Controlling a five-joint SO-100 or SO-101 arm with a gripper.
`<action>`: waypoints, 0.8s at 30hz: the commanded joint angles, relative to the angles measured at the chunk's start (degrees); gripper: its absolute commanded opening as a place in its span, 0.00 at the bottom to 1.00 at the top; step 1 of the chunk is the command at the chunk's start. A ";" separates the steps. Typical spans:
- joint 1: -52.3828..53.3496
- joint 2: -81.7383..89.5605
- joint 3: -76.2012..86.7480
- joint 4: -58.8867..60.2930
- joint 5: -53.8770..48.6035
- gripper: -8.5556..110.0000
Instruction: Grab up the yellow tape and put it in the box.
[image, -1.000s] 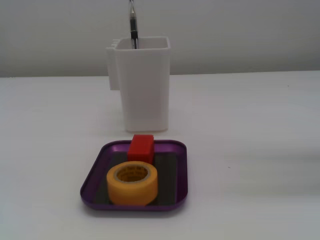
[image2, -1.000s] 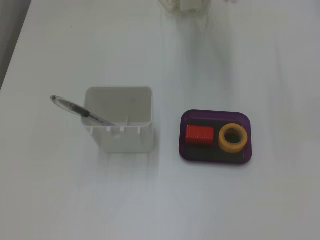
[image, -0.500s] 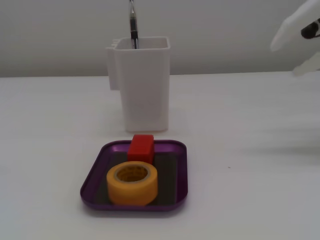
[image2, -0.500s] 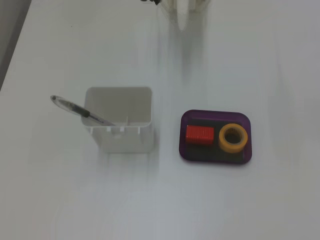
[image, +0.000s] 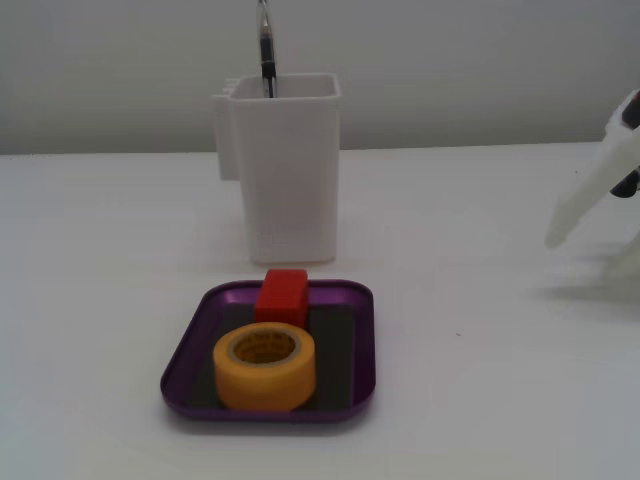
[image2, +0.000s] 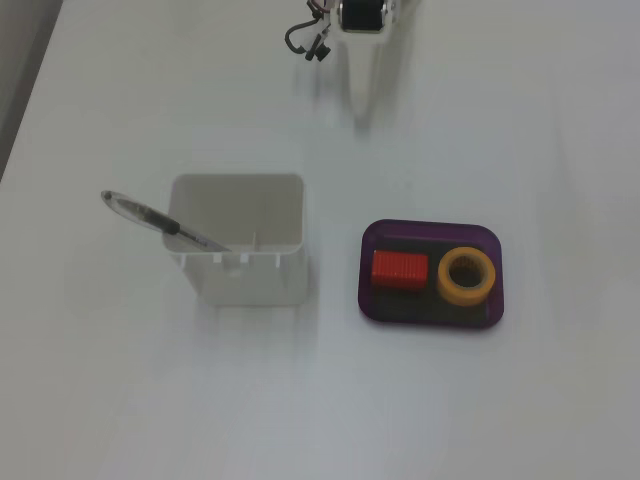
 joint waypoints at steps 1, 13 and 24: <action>0.00 4.04 1.67 -0.44 0.35 0.14; 0.18 4.04 2.02 -0.53 0.70 0.10; 0.18 4.04 2.02 -0.53 0.70 0.10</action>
